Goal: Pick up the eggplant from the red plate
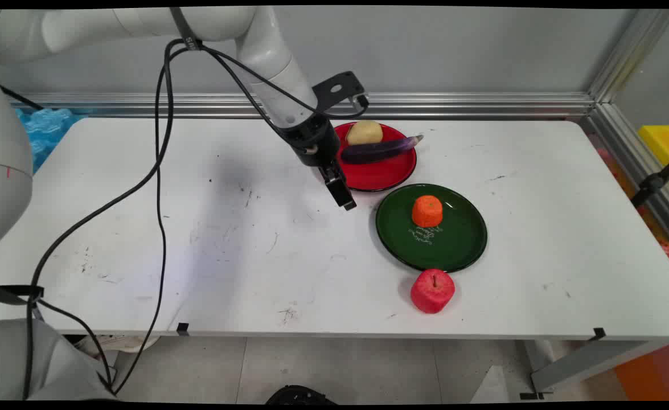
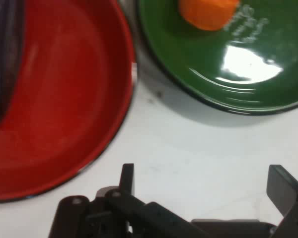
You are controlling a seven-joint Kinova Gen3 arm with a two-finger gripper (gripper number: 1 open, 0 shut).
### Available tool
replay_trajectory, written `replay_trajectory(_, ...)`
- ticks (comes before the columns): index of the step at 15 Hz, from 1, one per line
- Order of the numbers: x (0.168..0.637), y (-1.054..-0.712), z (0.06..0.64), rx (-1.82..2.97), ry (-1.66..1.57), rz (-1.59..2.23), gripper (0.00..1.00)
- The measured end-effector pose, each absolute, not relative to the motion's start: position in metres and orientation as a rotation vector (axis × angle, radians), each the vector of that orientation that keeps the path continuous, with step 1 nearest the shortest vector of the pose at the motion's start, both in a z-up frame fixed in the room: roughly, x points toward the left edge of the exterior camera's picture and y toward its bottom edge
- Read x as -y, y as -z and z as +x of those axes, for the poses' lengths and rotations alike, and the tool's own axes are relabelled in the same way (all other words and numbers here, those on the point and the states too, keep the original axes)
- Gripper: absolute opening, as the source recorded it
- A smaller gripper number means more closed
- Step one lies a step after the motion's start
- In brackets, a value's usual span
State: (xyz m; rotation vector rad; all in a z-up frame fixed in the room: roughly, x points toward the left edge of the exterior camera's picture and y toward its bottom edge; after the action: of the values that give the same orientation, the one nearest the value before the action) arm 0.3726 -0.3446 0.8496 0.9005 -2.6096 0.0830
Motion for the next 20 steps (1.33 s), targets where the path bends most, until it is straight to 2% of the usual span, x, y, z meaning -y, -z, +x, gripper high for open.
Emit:
replay_trajectory(12, 0.444, -0.818, 0.362, 2.516, -0.356, 0.774, 1.0)
replay_trajectory(20, 0.481, -0.793, 0.359, 2.48, -0.405, 0.682, 1.0)
